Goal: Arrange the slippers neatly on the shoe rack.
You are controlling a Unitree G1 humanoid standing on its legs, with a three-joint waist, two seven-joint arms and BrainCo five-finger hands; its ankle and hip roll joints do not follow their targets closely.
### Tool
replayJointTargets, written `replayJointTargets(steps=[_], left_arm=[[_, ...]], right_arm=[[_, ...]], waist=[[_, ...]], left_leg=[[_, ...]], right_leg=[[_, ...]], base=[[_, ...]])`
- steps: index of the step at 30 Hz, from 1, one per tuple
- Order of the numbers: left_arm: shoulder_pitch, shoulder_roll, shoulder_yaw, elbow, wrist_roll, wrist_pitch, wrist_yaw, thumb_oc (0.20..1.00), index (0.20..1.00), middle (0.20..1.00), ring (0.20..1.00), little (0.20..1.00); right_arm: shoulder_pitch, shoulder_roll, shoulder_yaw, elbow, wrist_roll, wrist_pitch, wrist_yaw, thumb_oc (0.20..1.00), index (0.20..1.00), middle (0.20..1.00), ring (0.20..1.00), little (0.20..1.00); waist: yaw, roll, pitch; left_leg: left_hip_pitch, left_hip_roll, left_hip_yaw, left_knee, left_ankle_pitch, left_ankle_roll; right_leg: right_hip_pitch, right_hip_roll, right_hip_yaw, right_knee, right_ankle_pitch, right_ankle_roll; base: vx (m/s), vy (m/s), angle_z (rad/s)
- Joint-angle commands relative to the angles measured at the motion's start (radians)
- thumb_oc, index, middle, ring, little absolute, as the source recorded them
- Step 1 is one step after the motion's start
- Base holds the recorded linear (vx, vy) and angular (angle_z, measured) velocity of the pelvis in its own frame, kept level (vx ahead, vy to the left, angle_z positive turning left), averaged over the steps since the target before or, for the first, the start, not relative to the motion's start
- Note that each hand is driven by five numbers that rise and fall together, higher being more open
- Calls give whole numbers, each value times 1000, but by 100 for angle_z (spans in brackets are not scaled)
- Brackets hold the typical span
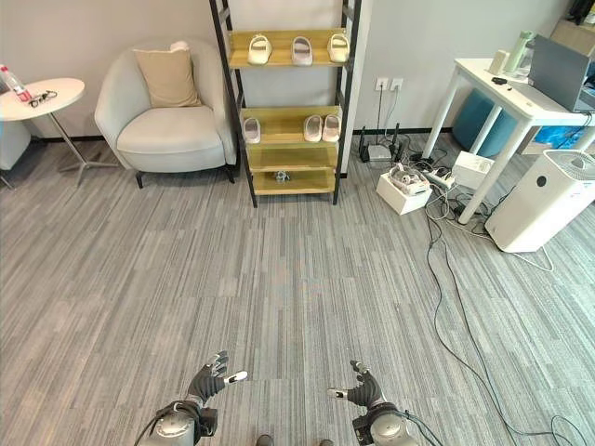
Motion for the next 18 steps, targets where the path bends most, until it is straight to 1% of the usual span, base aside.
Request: replayJointTargets(steps=[1, 18], left_arm=[[-63, 8, 49, -25, -6, -31, 8, 1000, 1000, 1000, 1000, 1000], [-54, 14, 75, -14, -8, -20, 4, 1000, 1000, 1000, 1000, 1000]], right_arm=[[-36, 10, 0, -49, 42, -28, 3, 1000, 1000, 1000, 1000, 1000], [-21, -3, -19, -73, 27, -18, 1, 1000, 1000, 1000, 1000, 1000]], waist=[[4, -53, 19], [0, -58, 1]], left_leg=[[95, 62, -23, -28, -126, -84], [107, 63, -21, -28, -132, -81]], right_leg=[[177, -100, 39, -264, 52, 139], [182, -99, 42, -264, 54, 137]], base=[[9, 0, -4], [2, -1, -3]])
